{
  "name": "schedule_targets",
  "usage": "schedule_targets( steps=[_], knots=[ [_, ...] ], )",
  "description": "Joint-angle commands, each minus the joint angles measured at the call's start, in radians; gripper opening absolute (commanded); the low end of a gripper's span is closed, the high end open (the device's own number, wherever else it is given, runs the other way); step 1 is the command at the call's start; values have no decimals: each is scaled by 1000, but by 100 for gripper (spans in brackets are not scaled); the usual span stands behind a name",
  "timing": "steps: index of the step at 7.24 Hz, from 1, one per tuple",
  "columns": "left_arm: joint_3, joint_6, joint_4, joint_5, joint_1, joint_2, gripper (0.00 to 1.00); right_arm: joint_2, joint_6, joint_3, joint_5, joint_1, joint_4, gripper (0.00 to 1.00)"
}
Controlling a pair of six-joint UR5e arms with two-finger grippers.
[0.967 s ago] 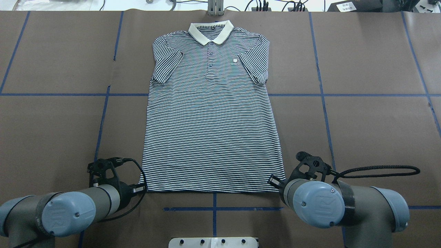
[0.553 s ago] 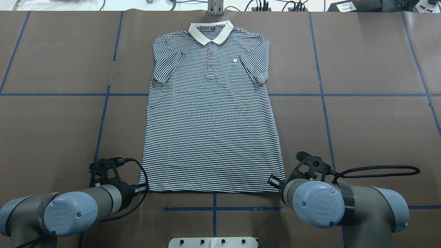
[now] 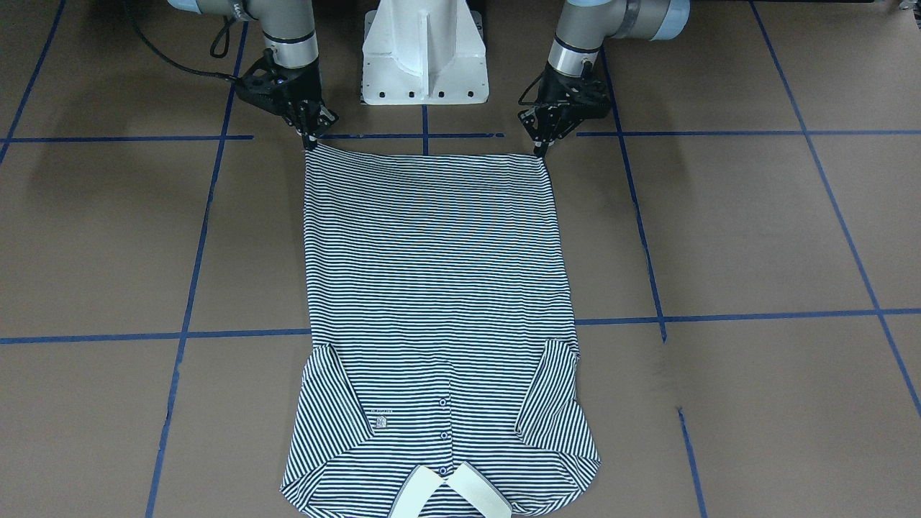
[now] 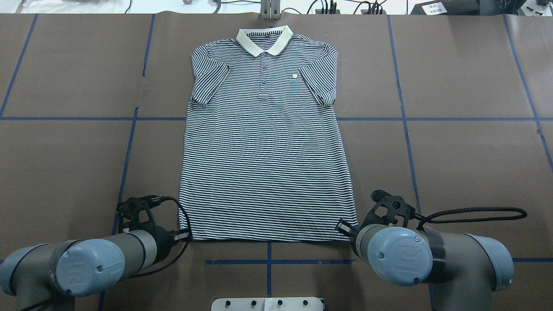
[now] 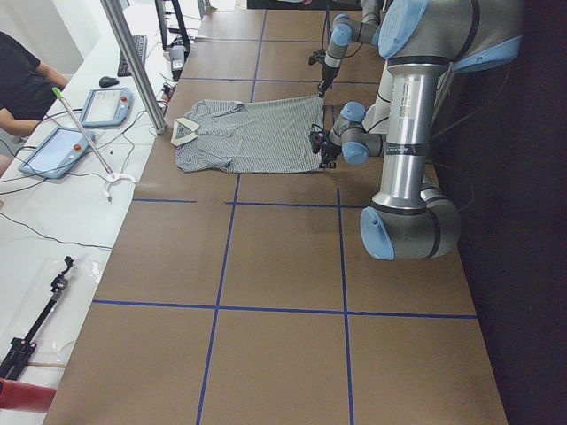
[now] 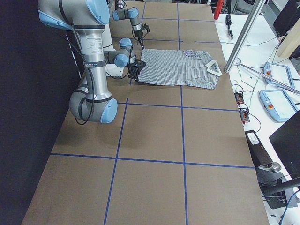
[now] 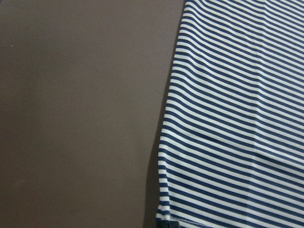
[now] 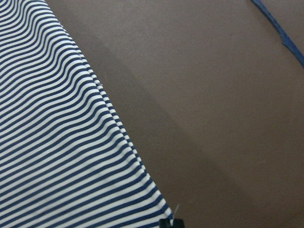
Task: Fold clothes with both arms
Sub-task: 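Lift the hem with both grippers and fold it toward the collar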
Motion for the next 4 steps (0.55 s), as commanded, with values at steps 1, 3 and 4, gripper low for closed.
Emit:
schedule_targets(
  steps=[1,3,4],
  knots=[
    [-92,-15,53,-1,-4,-7,0,-55,1,62,-1,3,-1,0],
    [-204,-100,155,-1,20,-4,0,-147,5,155,0,-20,1,0],
    [-251,-156,221,-1,79,-4,0,-152,8,180,2,-43,-1,0]
  ],
)
